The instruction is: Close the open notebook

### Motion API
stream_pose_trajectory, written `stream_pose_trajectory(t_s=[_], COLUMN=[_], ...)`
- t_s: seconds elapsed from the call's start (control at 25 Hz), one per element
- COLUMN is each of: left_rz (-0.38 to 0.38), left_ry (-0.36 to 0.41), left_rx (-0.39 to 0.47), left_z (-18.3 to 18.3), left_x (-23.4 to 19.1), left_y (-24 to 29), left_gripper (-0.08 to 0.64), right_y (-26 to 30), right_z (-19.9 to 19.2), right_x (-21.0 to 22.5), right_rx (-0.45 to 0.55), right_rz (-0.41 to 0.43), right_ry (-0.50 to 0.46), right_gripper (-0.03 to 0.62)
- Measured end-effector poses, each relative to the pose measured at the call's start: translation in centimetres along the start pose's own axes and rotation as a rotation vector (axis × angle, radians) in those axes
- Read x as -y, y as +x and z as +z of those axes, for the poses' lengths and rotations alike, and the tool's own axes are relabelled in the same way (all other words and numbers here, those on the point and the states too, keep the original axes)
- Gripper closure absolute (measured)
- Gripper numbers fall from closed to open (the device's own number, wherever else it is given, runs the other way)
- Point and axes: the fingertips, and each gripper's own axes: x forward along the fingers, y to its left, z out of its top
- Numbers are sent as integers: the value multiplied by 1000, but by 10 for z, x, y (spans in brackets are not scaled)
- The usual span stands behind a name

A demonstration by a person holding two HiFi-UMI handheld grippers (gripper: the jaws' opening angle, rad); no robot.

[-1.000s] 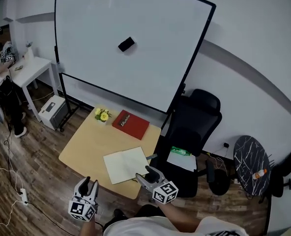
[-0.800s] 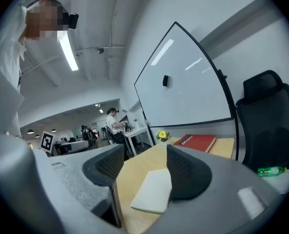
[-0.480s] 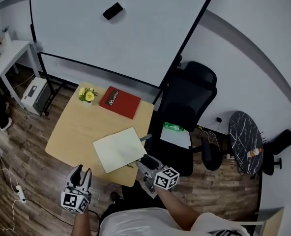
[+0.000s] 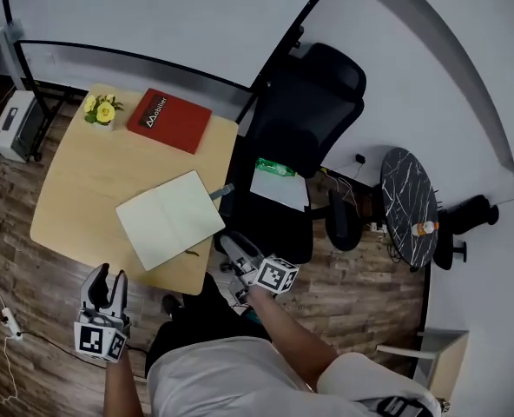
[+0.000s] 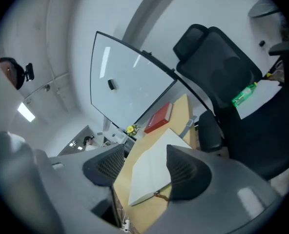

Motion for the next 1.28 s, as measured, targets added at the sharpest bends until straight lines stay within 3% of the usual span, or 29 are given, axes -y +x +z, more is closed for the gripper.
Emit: stream_pose_trajectory(t_s=[0.4,0.64,0.72,0.8,0.96,1.04,1.16,1.2,1.28], left_rz=[3,6,3,3,0,-2,-4,-5,-11], left_ry=[-41,-59,-70,-78,-87,-92,-95,-96,-92], left_rx=[-67,-76,-76,-79,-79,-80,-79,-80,-89], left_z=[-35,-43,-44,-46,-47,-46,-45,-46,-49], left_x=[7,11,13,13,14,15,15,16,18], left_y=[1,4,6,7,6,5,5,6,7], left_gripper=[405,405,405,407,408,410,411,411,413], right_y=[8,24,27,29,32,31,28,27,27], right_z=[-19,-20,-21,-23,-27,-27,-24,-23,-21], right_x=[90,119,123,124,119,119,122,123,123], right_rx=[35,147,155,149,106,101,121,124,123], right_rz=[-108,-62,-55,-44,-16,-23,-35,-41,-41], right_ry=[358,594,603,595,535,514,499,486,470], right_gripper=[318,321,335,390,391,468,475,542,571])
